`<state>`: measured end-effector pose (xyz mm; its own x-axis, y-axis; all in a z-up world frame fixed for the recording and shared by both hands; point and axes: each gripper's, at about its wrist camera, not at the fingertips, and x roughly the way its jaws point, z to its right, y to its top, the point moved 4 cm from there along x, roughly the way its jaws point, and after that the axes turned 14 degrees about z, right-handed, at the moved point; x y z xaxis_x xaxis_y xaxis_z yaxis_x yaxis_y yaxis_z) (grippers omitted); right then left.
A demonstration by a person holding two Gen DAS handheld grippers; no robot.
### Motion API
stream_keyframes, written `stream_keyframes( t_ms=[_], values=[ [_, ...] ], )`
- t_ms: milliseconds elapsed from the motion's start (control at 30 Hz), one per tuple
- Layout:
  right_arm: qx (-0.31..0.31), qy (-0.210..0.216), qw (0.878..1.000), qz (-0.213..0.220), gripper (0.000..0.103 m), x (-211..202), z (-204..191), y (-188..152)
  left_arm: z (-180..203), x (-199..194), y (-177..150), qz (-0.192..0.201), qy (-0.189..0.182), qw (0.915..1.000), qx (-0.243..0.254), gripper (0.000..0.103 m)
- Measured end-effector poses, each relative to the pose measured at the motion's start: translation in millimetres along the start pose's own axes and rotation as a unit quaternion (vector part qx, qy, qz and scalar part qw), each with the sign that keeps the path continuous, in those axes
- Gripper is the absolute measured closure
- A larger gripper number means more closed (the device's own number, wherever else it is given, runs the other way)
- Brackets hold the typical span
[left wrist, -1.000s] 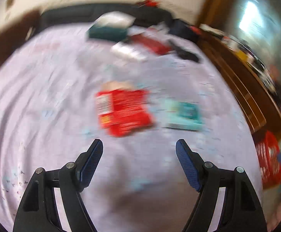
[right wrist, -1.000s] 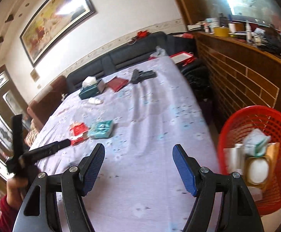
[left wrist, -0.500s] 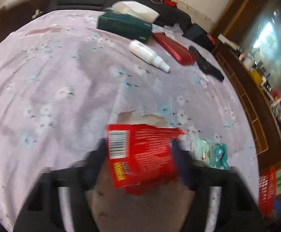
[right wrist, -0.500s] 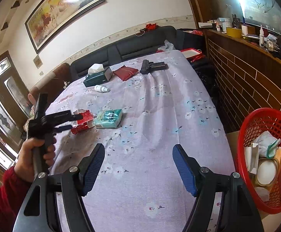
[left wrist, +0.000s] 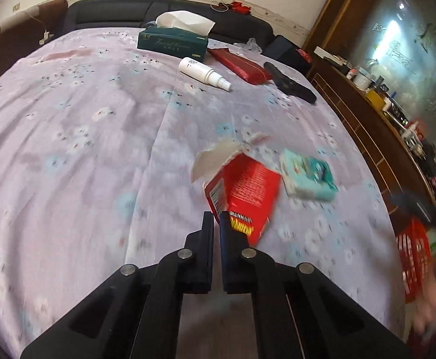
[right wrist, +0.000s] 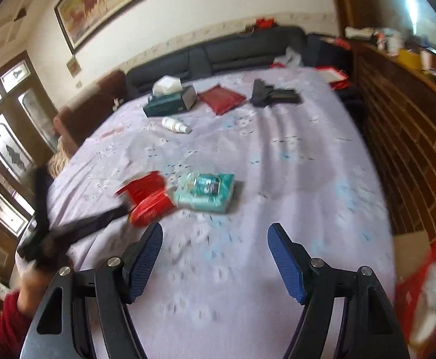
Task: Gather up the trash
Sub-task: 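Reach both open tools back toward the red packet and teal wipes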
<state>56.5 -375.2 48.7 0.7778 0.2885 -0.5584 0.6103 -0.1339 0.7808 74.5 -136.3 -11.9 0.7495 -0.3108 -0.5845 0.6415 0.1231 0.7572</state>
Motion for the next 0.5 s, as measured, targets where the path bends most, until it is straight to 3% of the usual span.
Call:
stream_keyframes(
  t_ms=[100,267,333,367,400,500],
  values=[
    [-0.015,-0.016,1.0,-0.021,0.026,47,3,14,2,-17,-11,-0.003,-0.011,0.9999,0.011,0.1],
    [-0.019,-0.007,0.999,-0.042,0.026,116,9,31,2,-39,-17,-0.004,-0.034,0.999,0.028,0.098],
    [-0.025,-0.004,0.998,-0.063,0.027,135,11,28,-2,-45,-12,0.007,-0.024,0.999,0.036,0.072],
    [-0.024,-0.004,0.997,-0.068,0.027,138,11,25,-6,-45,-8,0.013,-0.016,0.9991,0.036,0.047],
    [-0.022,0.007,0.996,-0.081,0.027,140,10,21,-10,-47,-3,0.025,-0.006,0.9991,0.034,0.042],
    [-0.025,0.049,0.994,-0.091,0.026,125,0,12,-16,-40,12,0.035,0.004,0.9986,0.04,0.042]
  ],
)
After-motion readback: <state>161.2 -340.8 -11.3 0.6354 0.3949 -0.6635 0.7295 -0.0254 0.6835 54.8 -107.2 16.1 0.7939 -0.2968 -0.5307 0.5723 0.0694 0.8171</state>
